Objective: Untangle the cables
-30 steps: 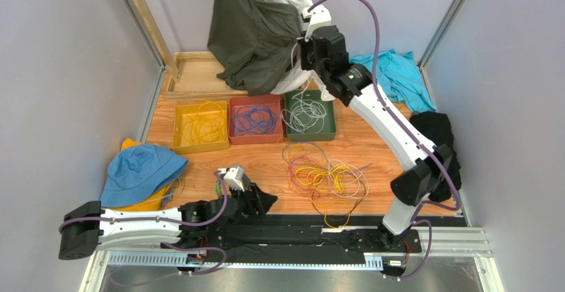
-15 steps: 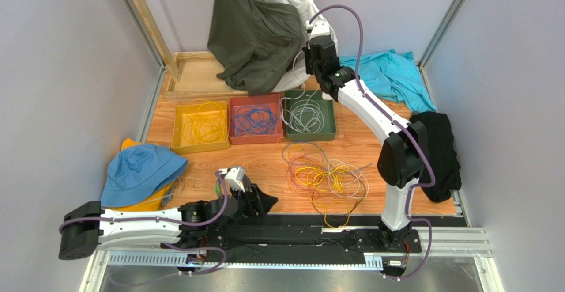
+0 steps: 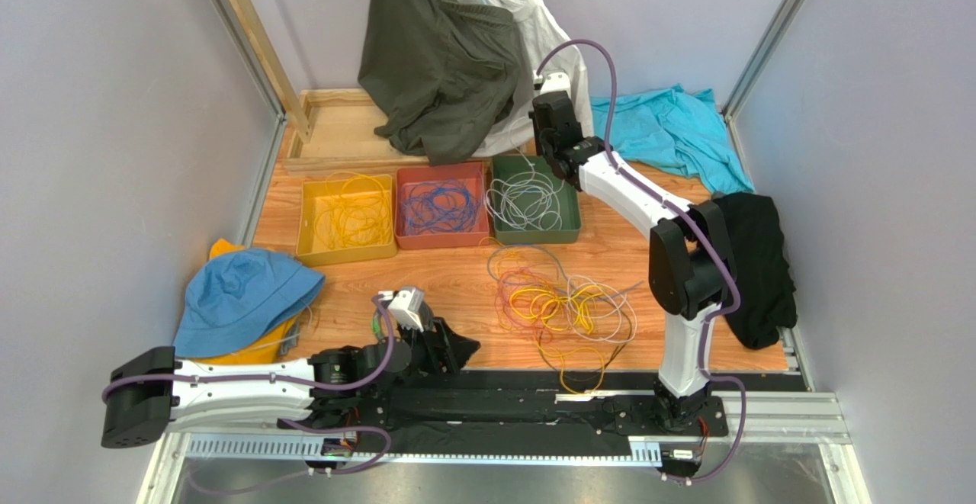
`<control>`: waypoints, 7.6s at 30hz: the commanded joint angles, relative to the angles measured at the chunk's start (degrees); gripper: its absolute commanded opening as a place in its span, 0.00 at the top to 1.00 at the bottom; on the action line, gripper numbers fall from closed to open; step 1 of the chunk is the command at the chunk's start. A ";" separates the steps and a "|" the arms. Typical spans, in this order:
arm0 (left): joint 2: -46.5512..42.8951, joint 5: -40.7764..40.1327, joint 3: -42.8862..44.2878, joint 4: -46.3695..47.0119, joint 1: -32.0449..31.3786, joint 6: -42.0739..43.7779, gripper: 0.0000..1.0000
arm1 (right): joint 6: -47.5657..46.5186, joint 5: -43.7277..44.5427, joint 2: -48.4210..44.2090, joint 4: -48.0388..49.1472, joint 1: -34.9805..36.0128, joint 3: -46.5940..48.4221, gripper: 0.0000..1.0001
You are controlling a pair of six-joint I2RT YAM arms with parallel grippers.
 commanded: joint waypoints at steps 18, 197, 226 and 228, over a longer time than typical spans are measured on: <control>-0.71 0.50 -3.64 0.31 -0.32 1.81 0.16 | 17.22 5.28 -15.99 -3.83 6.40 -19.50 0.28; 36.21 21.95 21.67 65.53 8.38 56.04 0.85 | 25.94 -17.93 -49.14 -30.03 40.41 4.22 0.99; 6.93 10.78 59.64 -14.10 9.34 47.33 1.00 | 22.77 -14.58 -68.05 8.29 40.33 -42.37 0.35; 7.54 11.13 59.72 -14.02 9.26 47.25 1.00 | 23.03 -16.24 -67.08 8.99 40.33 -42.36 0.36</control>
